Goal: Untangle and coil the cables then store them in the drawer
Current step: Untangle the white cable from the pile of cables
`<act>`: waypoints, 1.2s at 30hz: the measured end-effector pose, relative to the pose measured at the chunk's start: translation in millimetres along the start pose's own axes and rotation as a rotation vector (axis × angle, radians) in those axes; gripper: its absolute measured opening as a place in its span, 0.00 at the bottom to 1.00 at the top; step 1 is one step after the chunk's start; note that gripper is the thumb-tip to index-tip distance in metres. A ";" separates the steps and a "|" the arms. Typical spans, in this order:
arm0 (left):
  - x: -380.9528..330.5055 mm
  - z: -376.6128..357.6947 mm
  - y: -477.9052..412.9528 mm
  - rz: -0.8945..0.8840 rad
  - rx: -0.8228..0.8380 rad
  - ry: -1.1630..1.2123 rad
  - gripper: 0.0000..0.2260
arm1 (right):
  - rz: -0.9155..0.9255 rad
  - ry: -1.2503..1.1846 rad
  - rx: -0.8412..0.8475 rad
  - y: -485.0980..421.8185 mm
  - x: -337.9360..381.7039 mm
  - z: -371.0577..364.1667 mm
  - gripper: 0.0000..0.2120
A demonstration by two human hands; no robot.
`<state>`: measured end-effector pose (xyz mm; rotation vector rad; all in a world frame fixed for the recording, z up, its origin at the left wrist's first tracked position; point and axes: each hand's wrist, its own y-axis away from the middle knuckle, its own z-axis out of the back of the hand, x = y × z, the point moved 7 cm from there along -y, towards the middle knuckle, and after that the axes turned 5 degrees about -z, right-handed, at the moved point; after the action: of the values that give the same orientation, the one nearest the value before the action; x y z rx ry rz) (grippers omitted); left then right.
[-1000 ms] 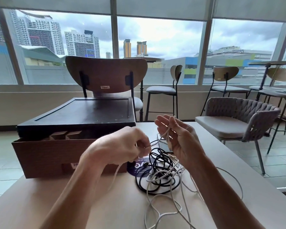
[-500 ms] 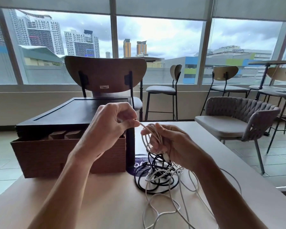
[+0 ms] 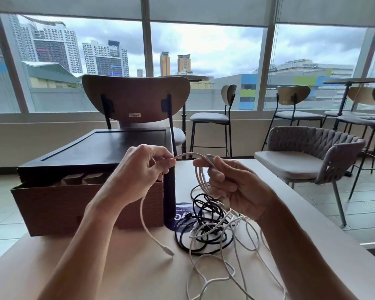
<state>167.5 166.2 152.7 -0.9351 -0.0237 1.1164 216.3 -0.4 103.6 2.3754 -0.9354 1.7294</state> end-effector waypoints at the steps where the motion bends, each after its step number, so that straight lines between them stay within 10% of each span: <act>1: 0.6 -0.1 -0.3 0.004 -0.003 0.005 0.03 | -0.008 -0.020 0.002 -0.4 -0.5 0.6 0.18; 26: -17.2 -49.2 3.8 0.128 0.206 0.104 0.14 | 0.228 -0.378 -0.120 -5.0 18.7 9.3 0.16; 36: -43.9 -56.2 8.9 0.151 0.369 0.269 0.03 | 0.384 -0.021 -0.475 1.2 22.1 25.3 0.15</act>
<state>165.2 98.1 129.6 -0.7546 0.4645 1.0782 241.2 -20.7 113.4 2.0001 -1.6745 1.3648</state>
